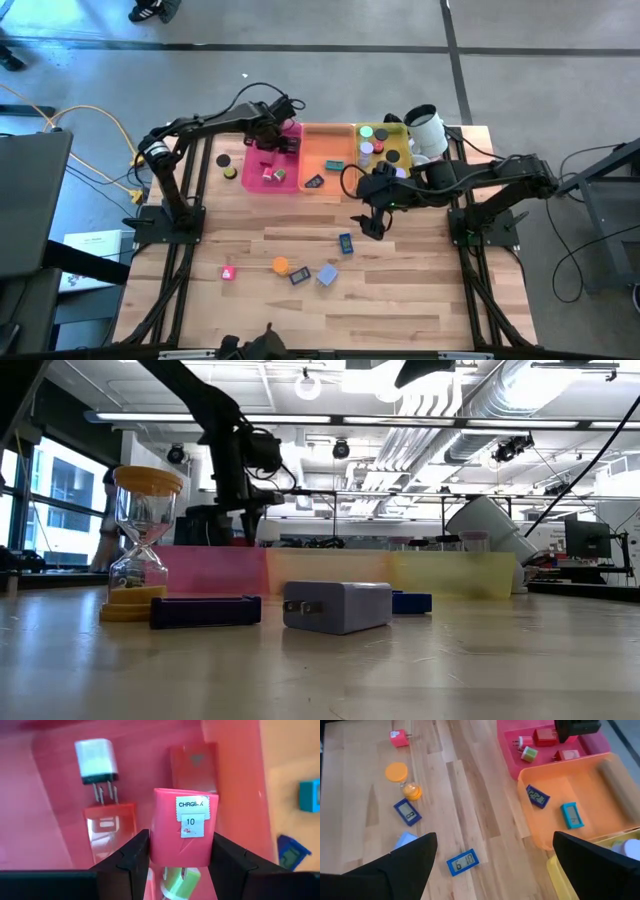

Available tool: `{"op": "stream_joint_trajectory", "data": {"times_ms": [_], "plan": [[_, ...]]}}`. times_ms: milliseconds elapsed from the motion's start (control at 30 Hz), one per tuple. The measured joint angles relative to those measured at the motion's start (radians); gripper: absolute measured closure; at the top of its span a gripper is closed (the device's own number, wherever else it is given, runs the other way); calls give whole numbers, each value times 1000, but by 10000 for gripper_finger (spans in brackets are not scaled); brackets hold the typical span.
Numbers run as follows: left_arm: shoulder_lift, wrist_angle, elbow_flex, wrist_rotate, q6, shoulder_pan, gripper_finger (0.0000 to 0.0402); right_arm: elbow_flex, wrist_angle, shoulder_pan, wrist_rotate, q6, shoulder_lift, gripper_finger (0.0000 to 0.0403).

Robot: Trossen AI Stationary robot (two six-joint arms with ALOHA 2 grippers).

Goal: Pick & Place Office items
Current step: Put the right pink charger adapter into the pink bin

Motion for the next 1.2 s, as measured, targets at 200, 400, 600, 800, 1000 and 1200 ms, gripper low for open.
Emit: {"op": "stream_joint_trajectory", "data": {"times_ms": [200,400,600,800,1000,1200], "plan": [[0,-1,0,-52,-1,15,244,0,1,0,34,0,0,16],[15,4,0,-25,0,22,244,0,14,0,37,0,0,16],[58,22,0,-23,4,22,244,0,23,0,37,0,0,16],[89,33,0,-12,-17,23,244,0,23,0,36,0,0,16],[98,49,0,-17,-18,29,244,0,23,0,37,0,0,16],[98,44,0,-19,-25,37,238,0,23,0,36,-2,0,16]]}}
